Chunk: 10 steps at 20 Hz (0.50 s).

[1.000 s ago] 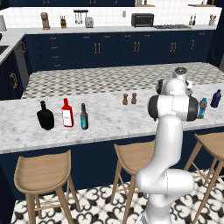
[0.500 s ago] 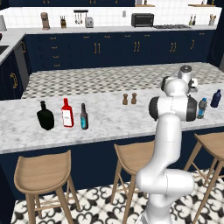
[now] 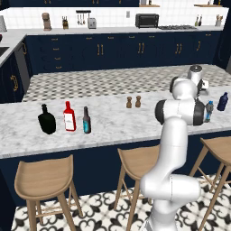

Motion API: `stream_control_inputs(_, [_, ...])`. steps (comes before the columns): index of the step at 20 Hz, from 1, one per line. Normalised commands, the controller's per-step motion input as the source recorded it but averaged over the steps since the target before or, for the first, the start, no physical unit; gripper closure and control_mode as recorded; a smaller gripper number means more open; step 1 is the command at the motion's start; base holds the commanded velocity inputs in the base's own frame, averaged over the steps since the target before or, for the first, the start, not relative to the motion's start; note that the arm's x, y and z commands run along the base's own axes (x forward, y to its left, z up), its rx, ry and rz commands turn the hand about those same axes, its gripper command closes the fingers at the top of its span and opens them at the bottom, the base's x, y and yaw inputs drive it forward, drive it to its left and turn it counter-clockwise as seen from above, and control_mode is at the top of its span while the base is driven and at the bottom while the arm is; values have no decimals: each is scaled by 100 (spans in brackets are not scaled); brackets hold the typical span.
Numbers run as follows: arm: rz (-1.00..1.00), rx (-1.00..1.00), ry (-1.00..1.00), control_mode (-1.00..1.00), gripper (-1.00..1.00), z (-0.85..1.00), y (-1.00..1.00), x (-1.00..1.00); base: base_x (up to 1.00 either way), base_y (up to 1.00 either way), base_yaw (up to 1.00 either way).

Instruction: Move the plastic bottles in the middle to the plastics group, and the glass bottles in the middle to the glass group.

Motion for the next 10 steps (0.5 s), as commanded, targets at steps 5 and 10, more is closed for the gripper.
stream_control_inputs(5, [-12,0,-14,-100,100,-23,-14,-38,0,0,0])
stream_control_inputs(10, [-13,0,-27,-100,100,-21,-10,-23,0,0,0])
